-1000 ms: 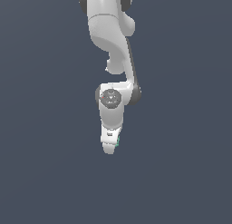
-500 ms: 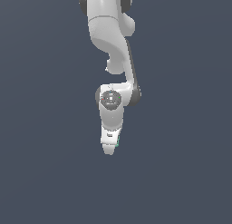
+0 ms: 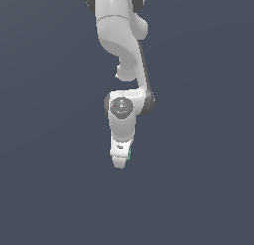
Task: Pick up the object and move it to a goal position.
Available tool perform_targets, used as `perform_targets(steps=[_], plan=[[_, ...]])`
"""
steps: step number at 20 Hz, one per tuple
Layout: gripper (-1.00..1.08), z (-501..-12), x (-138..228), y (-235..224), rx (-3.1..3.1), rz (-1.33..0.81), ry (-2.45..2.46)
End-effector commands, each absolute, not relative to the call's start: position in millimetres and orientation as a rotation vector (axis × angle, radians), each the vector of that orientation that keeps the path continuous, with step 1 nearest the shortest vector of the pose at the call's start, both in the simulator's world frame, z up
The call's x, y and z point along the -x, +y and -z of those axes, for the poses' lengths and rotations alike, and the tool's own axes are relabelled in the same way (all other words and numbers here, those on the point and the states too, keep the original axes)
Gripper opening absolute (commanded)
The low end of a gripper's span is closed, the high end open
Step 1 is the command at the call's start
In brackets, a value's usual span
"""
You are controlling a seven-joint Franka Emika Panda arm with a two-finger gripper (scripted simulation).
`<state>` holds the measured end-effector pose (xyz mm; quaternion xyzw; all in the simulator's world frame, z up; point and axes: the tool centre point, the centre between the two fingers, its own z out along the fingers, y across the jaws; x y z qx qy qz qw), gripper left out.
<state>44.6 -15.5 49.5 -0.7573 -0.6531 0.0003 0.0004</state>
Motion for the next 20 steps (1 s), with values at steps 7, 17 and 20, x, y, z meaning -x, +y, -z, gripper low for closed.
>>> perform_targets(steps=[7, 17, 20], plan=[[-1.00, -82, -32, -14, 2.380, -0.002, -2.053], [-1.00, -129, -15, -13, 2.380, -0.002, -2.053], [-1.00, -134, -13, -12, 2.380, -0.001, -2.052]])
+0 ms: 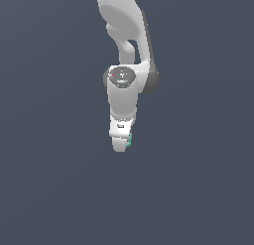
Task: Pick up the object and move it to a goal position.
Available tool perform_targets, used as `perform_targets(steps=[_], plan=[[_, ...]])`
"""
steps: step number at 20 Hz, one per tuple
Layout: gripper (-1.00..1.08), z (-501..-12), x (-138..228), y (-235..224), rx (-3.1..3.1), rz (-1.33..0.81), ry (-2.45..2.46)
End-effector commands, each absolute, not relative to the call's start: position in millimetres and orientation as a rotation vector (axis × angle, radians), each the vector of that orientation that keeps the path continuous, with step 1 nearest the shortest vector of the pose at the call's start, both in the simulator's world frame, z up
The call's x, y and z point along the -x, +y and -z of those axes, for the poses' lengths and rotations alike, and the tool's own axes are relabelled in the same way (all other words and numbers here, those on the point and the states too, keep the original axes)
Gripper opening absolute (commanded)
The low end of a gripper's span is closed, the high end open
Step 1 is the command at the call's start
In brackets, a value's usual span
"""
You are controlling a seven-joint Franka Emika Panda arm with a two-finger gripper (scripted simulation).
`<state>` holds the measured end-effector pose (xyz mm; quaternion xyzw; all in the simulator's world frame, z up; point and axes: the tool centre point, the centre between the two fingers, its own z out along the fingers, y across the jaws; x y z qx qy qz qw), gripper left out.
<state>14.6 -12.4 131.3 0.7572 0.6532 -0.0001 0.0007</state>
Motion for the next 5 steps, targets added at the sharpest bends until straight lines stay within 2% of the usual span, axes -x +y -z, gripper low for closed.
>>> perform_targets(steps=[1, 5], plan=[[-1.00, -134.8, -13.2, -12.4, -2.379, 0.001, 2.051], [-1.00, -134.5, -14.1, -12.6, -2.379, 0.000, 2.051]])
